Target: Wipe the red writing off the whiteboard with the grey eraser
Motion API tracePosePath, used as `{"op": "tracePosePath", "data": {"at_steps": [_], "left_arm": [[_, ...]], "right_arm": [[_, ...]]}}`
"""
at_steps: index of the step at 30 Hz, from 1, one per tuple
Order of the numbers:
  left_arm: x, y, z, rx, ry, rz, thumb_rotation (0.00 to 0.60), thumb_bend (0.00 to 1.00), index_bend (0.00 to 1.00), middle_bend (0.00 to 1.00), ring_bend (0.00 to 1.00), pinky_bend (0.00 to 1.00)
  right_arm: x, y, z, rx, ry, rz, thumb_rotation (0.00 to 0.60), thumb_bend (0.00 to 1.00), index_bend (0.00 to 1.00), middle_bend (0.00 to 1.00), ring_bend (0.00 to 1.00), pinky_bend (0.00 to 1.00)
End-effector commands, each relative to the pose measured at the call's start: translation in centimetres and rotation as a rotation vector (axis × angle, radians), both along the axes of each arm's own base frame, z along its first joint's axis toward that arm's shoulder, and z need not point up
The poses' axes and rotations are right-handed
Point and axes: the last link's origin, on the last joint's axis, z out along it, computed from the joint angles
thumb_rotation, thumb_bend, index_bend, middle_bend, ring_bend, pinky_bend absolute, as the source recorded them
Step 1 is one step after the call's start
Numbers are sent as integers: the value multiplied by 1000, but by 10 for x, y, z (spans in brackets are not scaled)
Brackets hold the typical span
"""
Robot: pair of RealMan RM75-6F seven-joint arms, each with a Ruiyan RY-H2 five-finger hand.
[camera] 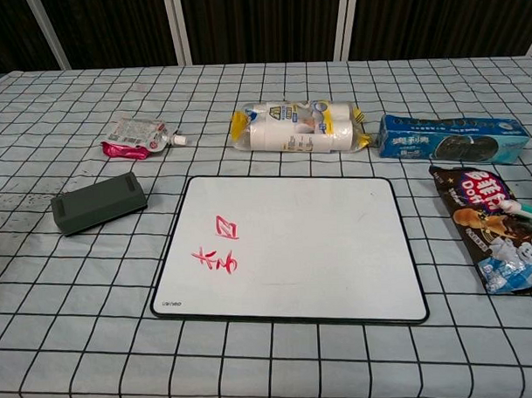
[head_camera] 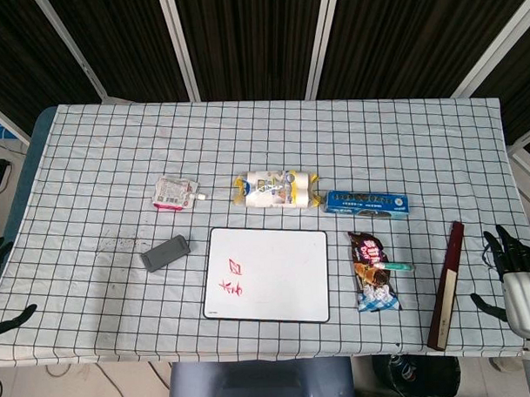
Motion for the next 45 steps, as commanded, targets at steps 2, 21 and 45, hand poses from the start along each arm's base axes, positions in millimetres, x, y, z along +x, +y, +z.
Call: {"op": "tracePosePath", "data": {"at_steps": [2,21,45], "left_arm": [[0,0,0,0,0,0,600,112,0,12,0,75],[0,-1,0,0,-1,5,600,113,0,12,0,77],[37,39,-28,-75,40,-30,600,112,0,54,0,91]], "right_arm": [[0,0,0,0,1,0,600,71,4,15,135,187],[0,0,0,-1,2,-1,600,70,4,16,135,187],[-2,0,2,-7,-4,-13,600,71,4,15,135,187]]}}
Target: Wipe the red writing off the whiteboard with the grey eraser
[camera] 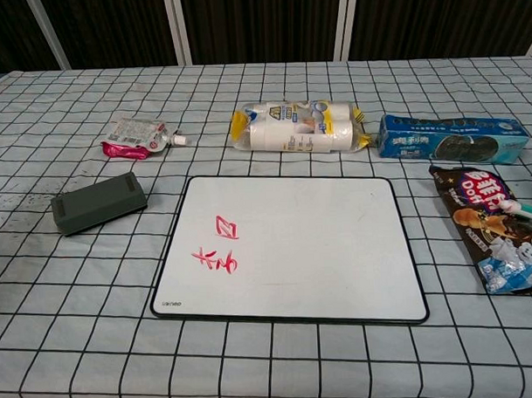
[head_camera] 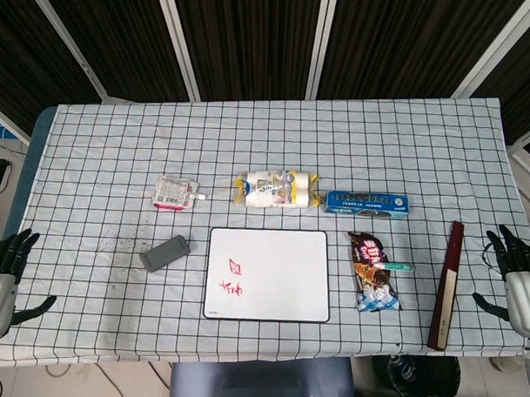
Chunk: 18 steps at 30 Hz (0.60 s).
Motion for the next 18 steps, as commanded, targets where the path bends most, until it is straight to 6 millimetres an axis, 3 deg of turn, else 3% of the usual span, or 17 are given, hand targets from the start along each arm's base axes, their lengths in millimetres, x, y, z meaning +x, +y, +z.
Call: {"op": "tracePosePath", "data": {"at_steps": [1,18], "left_arm": [[16,15,-10,-11,19,-1,600,112,0,61,0,91],[60,77,-79,-127,93,73,600,112,65,161,0,105]], "right_arm": [[0,0,0,0,0,-1,600,71,4,15,135,187],[0,0,-1,-2,5,-7,600,71,4,15,135,187]]}}
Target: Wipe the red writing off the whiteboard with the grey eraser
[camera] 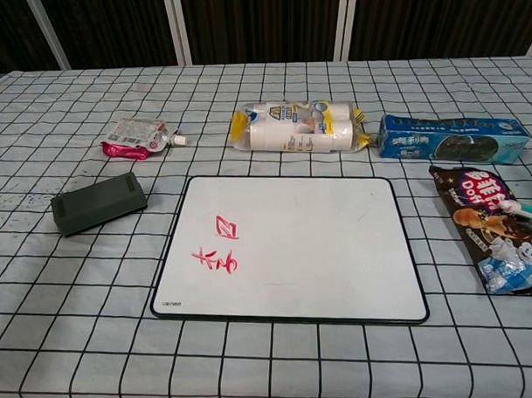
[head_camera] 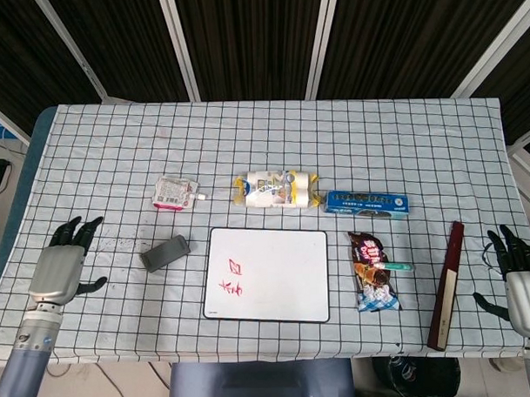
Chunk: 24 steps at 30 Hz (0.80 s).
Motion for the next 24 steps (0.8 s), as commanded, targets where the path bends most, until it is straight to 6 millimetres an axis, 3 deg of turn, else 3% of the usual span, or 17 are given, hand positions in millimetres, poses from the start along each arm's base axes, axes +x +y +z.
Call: {"op": "tracePosePath", "data": {"at_steps": [1,13,24], "left_arm": [[11,18,-20,-6,21,16,600,112,71,166,0,105],[21,29,-63,-99,49,30,600,125,123,211,0,105],[28,32,-86,-128,48,19,600,142,155,253,0,105]], "right_arm": [[0,0,0,0,0,-1,600,71,4,15,135,187],[0,0,0,-1,4,-6,600,70,4,16,135,187],[-1,-1,0,-1,3,-10,600,70,4,15,135,187]]}}
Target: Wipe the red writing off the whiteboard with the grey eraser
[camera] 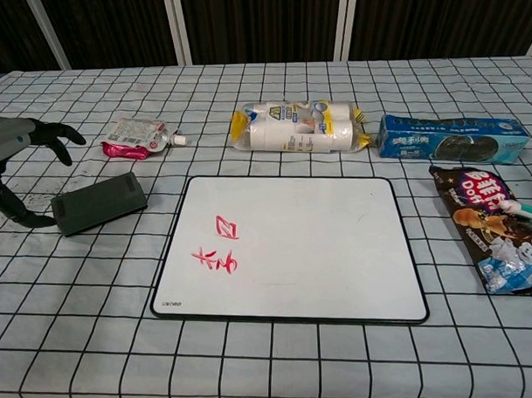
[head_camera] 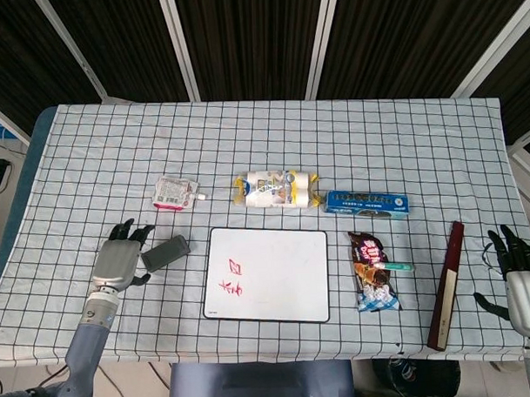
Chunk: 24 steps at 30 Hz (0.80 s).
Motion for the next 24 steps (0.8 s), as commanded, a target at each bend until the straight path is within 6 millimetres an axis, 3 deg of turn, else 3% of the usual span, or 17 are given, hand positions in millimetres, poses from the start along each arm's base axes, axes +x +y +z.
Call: {"op": "tracePosePath", "data": {"at_steps": [1,24], "left_arm": [[2,2,-4,-4,0,0,600,146,157,255,0,106],[7,22,-30,-28,41,34,600,155,242,312,0,108]], "right_arm": [[0,0,0,1,0,0,600,70,4,15,135,187],[-1,-1,1,-2,-4,-9,600,71,4,15,135,187]]}}
